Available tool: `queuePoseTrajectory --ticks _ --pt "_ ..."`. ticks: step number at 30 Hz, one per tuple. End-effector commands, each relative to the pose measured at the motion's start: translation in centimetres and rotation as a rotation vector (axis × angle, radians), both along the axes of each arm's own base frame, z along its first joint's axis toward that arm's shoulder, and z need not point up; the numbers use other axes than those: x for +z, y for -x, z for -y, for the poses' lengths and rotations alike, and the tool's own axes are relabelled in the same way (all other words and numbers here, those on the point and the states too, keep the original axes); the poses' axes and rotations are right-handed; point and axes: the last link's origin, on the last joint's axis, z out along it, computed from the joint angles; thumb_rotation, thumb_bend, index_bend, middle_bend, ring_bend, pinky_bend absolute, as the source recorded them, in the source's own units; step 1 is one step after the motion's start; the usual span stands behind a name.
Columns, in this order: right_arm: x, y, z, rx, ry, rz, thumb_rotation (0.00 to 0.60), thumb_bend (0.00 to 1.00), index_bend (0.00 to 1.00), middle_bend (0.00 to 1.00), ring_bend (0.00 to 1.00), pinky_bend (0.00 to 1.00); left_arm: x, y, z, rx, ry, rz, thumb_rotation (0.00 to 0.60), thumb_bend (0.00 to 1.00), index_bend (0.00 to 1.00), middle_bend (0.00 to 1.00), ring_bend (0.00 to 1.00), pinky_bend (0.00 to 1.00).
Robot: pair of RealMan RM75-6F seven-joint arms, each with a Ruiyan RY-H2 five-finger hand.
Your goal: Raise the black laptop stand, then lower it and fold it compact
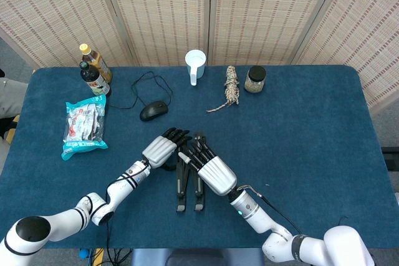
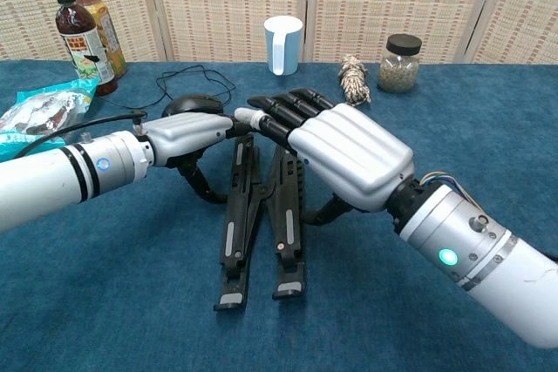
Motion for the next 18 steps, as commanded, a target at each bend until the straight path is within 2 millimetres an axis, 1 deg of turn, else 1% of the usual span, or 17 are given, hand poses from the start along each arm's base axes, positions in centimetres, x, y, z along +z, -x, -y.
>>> queuePoseTrajectory --ticks 1,4,6,11,15,18 --pt "0.0 0.0 -0.1 0.000 -0.004 0.001 0.600 0.00 0.00 0.00 0.00 0.00 0.2 0.2 -0.1 -0.001 -0.009 -0.008 0.600 0.17 0.07 0.01 0.00 0.00" --pt "0.6 0.4 -0.3 0.000 -0.018 0.003 0.600 0.00 0.00 0.00 0.00 0.00 0.9 0.7 -0.4 0.008 -0.024 -0.015 0.600 0.17 0.07 0.01 0.00 0.00" --pt "1.4 0.6 -0.5 0.005 -0.030 0.000 0.600 0.00 0.00 0.00 0.00 0.00 1.6 1.2 -0.5 0.015 -0.038 -0.019 0.600 0.17 0.07 0.01 0.00 0.00" --pt "4.1 0.9 -1.1 0.002 -0.118 -0.006 0.600 0.00 0.00 0.00 0.00 0.00 3.3 2.4 -0.7 0.034 -0.077 -0.023 0.600 0.17 0.07 0.01 0.00 0.00" --pt "6.9 0.0 -0.6 0.011 -0.227 -0.065 0.600 0.01 0.00 0.00 0.00 0.00 5.0 3.3 -0.8 0.056 -0.118 -0.024 0.600 0.17 0.07 0.01 0.00 0.00" --pt "8.3 -1.3 0.0 0.024 -0.338 -0.130 0.600 0.01 0.00 0.00 0.00 0.00 6.2 3.8 -0.9 0.069 -0.145 -0.024 0.600 0.17 0.07 0.01 0.00 0.00"
